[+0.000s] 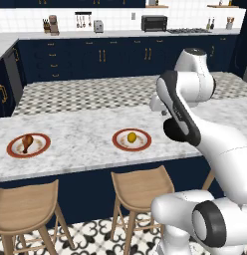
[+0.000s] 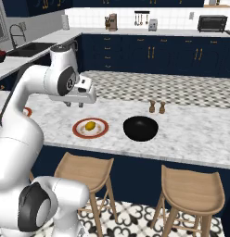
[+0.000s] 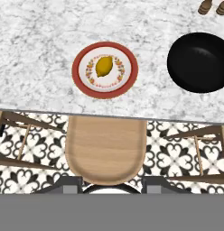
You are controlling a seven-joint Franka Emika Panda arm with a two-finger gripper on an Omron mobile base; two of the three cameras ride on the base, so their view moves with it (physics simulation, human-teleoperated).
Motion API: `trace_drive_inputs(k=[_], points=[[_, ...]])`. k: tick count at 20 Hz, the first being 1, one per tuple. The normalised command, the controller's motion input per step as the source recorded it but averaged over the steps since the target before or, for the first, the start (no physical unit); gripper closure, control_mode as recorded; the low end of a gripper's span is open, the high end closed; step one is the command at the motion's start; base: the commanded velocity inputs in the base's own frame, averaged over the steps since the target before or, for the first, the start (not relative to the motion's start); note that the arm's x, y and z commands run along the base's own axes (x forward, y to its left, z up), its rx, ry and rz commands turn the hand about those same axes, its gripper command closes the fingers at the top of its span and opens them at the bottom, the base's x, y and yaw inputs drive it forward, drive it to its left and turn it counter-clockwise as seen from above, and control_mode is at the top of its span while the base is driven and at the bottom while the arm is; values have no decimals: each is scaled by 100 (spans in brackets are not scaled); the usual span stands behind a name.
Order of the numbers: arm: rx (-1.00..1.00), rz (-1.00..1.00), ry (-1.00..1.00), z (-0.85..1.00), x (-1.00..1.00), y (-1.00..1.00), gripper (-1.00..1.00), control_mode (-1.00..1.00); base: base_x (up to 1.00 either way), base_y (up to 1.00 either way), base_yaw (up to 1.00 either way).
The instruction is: Pick the chicken drumstick and lemon from their plates and place them in the bowl. Then put the bowl in the fridge.
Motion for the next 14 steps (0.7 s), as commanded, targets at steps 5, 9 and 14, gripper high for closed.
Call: trace_drive_inputs(k=[5,9,14], points=[[8,0,1,-9,-26,14,-100,-100,0,0,0],[29,1,7,-40,-39,34,-100,-100,0,0,0],[6,-1,15,-19,3,26,-100,-100,0,0,0]])
